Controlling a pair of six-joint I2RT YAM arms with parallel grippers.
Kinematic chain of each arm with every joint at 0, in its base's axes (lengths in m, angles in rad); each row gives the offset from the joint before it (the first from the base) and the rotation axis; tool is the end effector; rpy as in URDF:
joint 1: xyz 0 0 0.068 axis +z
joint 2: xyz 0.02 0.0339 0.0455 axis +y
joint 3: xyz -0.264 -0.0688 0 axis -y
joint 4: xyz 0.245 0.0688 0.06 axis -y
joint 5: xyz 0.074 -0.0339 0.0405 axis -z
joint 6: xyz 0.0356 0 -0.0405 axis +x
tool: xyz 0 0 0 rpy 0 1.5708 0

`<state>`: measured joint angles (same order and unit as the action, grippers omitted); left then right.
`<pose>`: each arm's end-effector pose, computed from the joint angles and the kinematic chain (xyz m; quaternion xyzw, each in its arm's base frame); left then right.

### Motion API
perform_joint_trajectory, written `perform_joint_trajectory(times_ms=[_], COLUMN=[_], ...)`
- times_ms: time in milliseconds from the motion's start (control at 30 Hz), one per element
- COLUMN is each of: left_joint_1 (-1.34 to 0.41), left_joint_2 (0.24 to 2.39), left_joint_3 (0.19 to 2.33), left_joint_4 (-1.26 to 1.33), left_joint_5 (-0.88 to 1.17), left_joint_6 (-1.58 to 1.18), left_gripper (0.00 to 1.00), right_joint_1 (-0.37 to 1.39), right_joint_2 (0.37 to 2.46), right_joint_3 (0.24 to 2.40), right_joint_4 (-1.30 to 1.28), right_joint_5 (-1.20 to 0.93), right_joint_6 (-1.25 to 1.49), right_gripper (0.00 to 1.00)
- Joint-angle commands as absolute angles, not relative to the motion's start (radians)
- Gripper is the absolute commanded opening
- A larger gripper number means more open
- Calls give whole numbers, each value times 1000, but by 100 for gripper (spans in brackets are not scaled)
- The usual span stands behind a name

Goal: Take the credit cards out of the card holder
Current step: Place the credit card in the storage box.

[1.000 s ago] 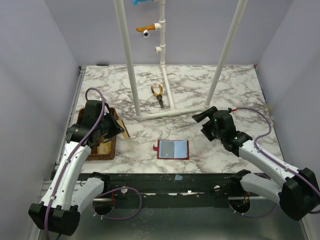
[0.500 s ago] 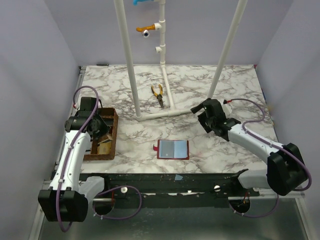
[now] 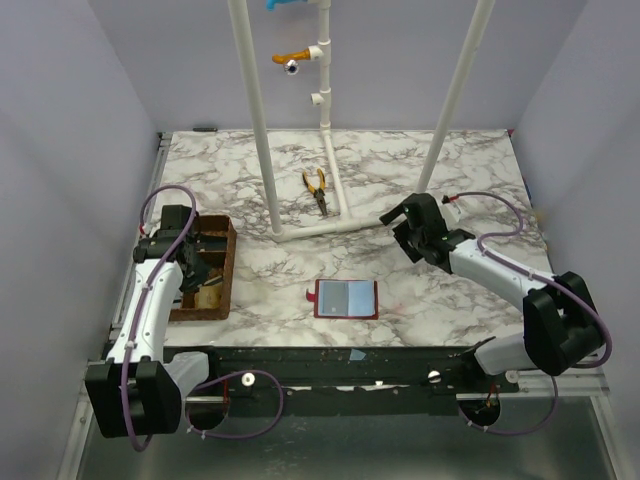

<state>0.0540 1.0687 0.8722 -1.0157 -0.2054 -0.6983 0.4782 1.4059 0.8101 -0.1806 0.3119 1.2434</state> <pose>0.1825 0.0171 0.2540 -0.3766 0.9036 0.0395 0.2002 0.2626 0.1238 0.2105 0.3958 0.8227 0.1964 0.3577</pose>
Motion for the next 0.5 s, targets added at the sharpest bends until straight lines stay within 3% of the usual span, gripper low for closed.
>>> perform_joint_trajectory(times_ms=[0,67,167,467], left_joint_1=[67,68,69,69], left_joint_2=[1067,1066,1066,1071], left_joint_3=[854,861,879,924], left_joint_4=[-965,-966,-968,-960], left_joint_5=[-198,-195,-186,-140], left_joint_6=[-657,-652,-644,-632], left_gripper=[36,58,72,76], right_joint_1=[473,474,474,474], right_joint_2=[1419,1423,1427,1435], right_joint_3=[842,845,851,863], right_joint_4=[-176,-169,-169,-167], right_joint_5=[307,294,279,268], right_joint_6=[1223,1219,1209,1205], right_gripper=[100,100,100,100])
